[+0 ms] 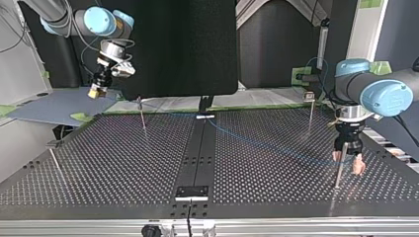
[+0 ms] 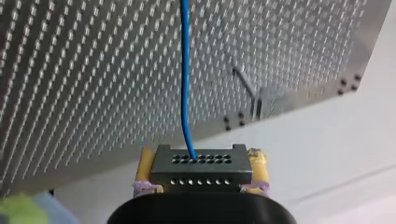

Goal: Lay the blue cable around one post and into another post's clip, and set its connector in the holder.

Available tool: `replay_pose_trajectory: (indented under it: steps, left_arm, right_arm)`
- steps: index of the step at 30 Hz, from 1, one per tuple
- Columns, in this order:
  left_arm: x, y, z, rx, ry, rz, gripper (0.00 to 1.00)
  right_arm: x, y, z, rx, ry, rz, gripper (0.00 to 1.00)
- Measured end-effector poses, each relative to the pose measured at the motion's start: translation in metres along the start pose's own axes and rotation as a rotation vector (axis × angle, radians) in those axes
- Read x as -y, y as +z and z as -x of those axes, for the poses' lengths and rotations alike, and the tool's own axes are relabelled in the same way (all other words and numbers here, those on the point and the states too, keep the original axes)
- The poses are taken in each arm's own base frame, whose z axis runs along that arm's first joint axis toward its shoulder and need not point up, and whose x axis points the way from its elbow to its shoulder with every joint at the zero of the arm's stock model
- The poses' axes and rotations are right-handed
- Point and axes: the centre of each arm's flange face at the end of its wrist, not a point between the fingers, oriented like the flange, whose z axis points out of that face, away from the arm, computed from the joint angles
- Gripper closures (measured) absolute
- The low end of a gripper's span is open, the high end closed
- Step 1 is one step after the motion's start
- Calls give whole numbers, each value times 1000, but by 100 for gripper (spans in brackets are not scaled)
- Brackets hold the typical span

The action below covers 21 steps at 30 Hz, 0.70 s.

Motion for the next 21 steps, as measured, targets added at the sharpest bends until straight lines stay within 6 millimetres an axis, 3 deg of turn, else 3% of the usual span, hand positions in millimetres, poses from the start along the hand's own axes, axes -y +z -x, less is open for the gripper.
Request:
replay_pose_trajectory:
  steps: [16, 21]
  left_arm:
    - [1, 0, 0, -1, 9, 0, 0]
    - [1, 0, 1, -1, 11, 0, 0]
  right_arm:
    - [-81, -50, 68, 113, 3, 150, 100]
    - [-94, -46, 86, 156, -33, 149, 100]
